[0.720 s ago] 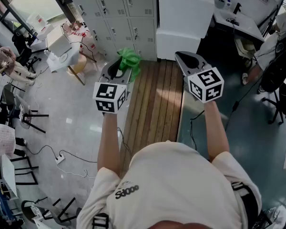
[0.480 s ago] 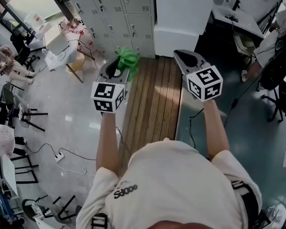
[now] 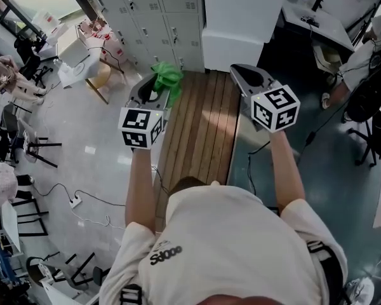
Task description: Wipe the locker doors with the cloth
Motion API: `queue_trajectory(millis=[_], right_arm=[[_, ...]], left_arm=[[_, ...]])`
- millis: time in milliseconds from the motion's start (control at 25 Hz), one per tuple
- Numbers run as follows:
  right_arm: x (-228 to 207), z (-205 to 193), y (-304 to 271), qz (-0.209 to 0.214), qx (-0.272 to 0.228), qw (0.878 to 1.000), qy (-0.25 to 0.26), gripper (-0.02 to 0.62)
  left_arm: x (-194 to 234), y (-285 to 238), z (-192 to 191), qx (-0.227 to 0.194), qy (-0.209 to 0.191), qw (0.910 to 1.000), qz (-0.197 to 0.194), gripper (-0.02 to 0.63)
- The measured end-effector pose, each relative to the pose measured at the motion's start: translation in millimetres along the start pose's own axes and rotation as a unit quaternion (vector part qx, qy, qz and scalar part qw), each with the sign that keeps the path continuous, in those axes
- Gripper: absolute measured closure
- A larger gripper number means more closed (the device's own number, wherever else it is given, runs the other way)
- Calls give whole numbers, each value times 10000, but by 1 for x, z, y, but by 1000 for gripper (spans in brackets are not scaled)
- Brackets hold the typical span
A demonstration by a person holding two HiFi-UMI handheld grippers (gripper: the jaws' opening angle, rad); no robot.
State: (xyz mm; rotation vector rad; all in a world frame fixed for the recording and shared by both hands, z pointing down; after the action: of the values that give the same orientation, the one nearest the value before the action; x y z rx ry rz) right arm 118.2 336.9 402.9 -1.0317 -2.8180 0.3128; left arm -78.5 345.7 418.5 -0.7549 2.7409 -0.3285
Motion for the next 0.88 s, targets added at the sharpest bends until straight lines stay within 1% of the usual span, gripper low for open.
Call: queue_trajectory(millis=[120,200,320,400,560,680,800,880], right_arm=[[-16,-6,0,-17,53,10000,36,586],[-24,-8,-3,-33,88,9998,166,586],[-43,-6,-9,-114,93,9993,344,586],[-56,-4,-17,-140,84,9993,341,586],[-80,-3,-52,-136,102,9993,331,586],[-105,1,-92,-167,104,9991,366,586],[-144,12,-142,-291,83,9988,374,586],[-174,19,-179,-368,141,9987,310,586]], left_arm=[[-3,-13,2,31,3,10000,57,471],[-1,-23,6,39,-25,9999,97,471],[3,-43,18,-77,-75,9999,103,471],[6,-60,22,-128,-71,9999,90,471],[21,-100,10,0,-193,9998,26,471],[51,-140,4,0,-133,9999,2,469],[98,-191,10,-69,-79,9999,131,468],[129,-229,15,-71,0,9999,150,468]])
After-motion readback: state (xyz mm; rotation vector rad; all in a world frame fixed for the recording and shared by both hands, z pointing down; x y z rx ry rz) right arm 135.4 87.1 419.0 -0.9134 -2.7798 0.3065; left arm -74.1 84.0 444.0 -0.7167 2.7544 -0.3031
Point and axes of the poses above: the fingertips, and each gripper's own axes: y backward along the fingers, x to its left, z out of its top, the point moved 2 cm from there along y, backward along the fingers, and after that the axes turned 8 degrees about x, right-handed, at the moved point
